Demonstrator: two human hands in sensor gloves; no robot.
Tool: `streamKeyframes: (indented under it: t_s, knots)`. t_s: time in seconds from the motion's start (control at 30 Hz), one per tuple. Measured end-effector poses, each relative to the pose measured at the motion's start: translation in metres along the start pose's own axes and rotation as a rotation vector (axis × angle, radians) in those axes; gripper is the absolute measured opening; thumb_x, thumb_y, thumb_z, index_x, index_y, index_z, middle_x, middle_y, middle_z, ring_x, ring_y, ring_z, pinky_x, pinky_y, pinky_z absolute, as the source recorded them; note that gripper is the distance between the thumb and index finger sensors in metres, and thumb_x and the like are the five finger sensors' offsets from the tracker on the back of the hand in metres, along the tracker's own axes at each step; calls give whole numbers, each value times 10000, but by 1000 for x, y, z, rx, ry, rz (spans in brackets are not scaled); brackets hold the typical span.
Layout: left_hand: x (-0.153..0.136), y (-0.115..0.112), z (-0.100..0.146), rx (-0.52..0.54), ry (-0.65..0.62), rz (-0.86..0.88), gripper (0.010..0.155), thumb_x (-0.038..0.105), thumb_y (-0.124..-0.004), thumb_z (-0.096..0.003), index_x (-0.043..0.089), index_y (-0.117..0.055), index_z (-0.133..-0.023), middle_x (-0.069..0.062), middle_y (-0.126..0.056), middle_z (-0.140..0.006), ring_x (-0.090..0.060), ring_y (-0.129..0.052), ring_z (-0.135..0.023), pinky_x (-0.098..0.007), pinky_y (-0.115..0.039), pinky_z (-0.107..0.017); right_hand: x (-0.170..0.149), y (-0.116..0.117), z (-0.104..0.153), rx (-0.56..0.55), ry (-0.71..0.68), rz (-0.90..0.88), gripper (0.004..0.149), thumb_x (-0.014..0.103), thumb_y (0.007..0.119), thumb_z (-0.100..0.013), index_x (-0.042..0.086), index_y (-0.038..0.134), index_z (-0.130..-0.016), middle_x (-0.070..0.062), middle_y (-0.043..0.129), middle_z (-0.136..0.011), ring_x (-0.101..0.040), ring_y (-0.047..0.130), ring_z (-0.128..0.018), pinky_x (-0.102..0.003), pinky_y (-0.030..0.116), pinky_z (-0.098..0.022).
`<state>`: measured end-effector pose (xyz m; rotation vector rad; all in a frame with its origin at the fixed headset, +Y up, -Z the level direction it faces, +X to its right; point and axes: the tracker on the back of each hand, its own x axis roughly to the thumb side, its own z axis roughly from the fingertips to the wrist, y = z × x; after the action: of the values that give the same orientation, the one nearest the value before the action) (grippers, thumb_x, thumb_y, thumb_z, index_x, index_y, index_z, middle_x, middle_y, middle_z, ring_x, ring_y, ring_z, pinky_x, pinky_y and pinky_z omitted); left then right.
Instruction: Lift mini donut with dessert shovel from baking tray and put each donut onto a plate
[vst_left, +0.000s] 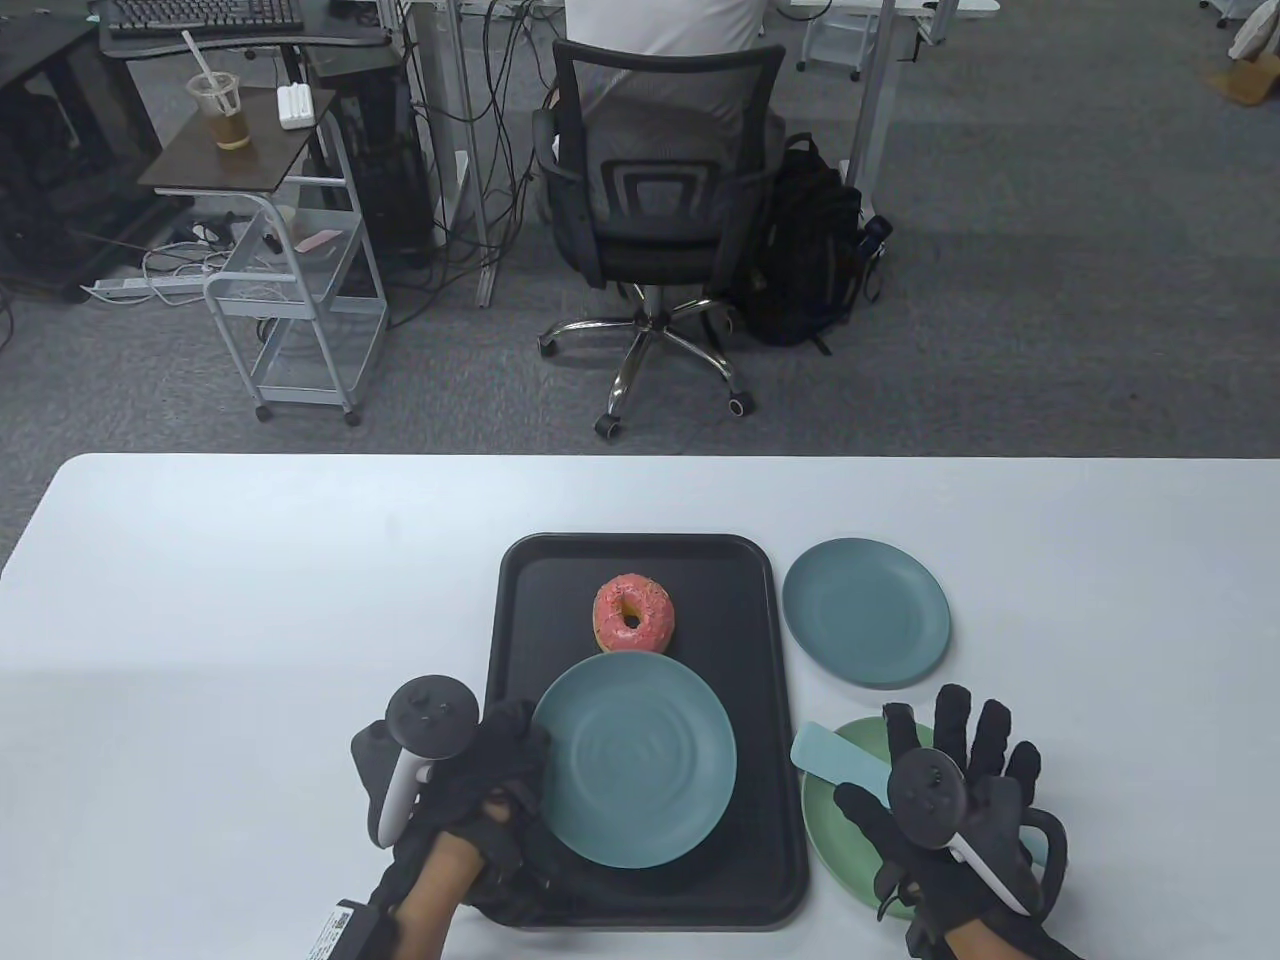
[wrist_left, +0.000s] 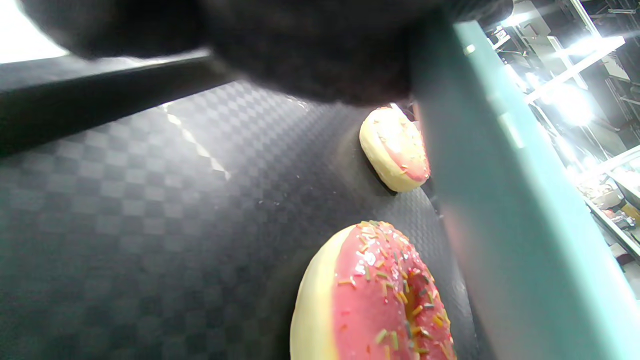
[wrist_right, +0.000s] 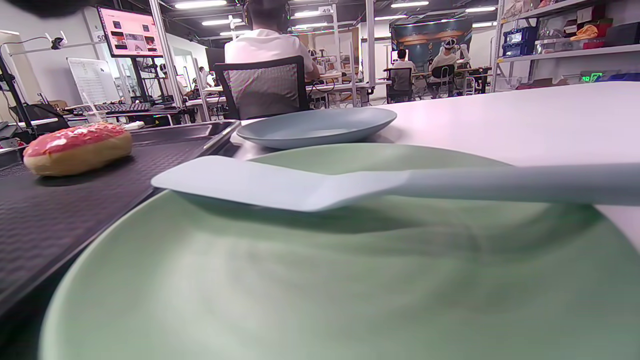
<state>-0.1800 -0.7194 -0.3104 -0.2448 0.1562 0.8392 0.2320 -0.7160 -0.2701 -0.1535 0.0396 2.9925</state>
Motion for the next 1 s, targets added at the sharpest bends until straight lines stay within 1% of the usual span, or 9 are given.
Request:
streamKeyframes:
  t_s: [0.1, 0.2, 0.3, 0.4, 0.5, 0.6, 0.73, 0.87, 1.0]
  knots:
    - [1, -1, 0, -2, -5, -4, 472, 423, -711, -422, 237, -677, -854, 37, -961, -559, -100, -1039, -123, -299, -931, -155, 2, -1, 1, -25, -15, -8, 944, 695, 628, -375, 221, 312, -1128, -234, 37, -1179, -583, 27, -1029, -762, 65, -662]
    - [1, -2, 1, -8, -12, -4, 473, 423, -711, -421, 237, -676, -855, 39, -961, -560, -98, -1039, -123, -299, -932, -155, 8, -5, 6, -70, -54, -29, 920, 682, 618, -385, 205, 346, -1123, -250, 118, -1193, -587, 126, -1045, -756, 145, -699]
    - [2, -3, 1, -15, -17, 1, 474, 424, -711, -421, 237, -675, -855, 38, -960, -560, -98, -1039, -124, -298, -932, -155, 18, -10, 13, -127, -119, -70, 869, 658, 583, -406, 170, 424, -1107, -281, 353, -1182, -573, 389, -1025, -713, 335, -721]
    - [3, -4, 1, -25, -24, 3, 473, 424, -709, -423, 237, -675, -856, 40, -960, -561, -97, -1039, -125, -297, -932, -157, 30, -10, 20, -156, -190, -169, 819, 628, 550, -421, 116, 548, -1060, -280, 621, -1077, -521, 655, -901, -657, 502, -661]
    - [4, -5, 1, -35, -29, 10, 473, 424, -709, -423, 239, -673, -857, 40, -960, -562, -97, -1039, -125, -296, -932, -157, 40, -7, 23, -138, -231, -262, 794, 611, 534, -420, 74, 663, -990, -253, 791, -939, -486, 790, -753, -623, 586, -587]
    - [5, -7, 1, -58, -40, 28, 473, 425, -709, -422, 240, -673, -857, 41, -959, -564, -95, -1040, -127, -294, -933, -158, 46, -2, 25, -104, -239, -275, 802, 624, 560, -411, 53, 705, -954, -242, 855, -851, -468, 835, -662, -603, 624, -539]
    - [8, -11, 3, -84, -55, 45, 474, 425, -708, -423, 239, -671, -857, 42, -959, -564, -93, -1040, -127, -294, -933, -159, 50, 1, 24, -103, -267, -298, 788, 632, 571, -408, 52, 755, -908, -216, 909, -757, -438, 872, -578, -583, 657, -497]
    - [13, -17, 5, -103, -78, 41, 473, 426, -706, -424, 241, -670, -857, 44, -959, -565, -92, -1040, -128, -292, -933, -159, 52, 4, 25, -79, -275, -366, 767, 625, 577, -409, 49, 793, -868, -207, 934, -693, -427, 883, -525, -575, 669, -472]
    - [18, -23, 8, -134, -103, 49, 473, 426, -707, -423, 240, -670, -857, 44, -958, -565, -91, -1041, -127, -291, -934, -158, 54, 6, 25, -71, -278, -387, 733, 622, 605, -414, 54, 829, -820, -187, 956, -625, -405, 897, -469, -563, 687, -443]
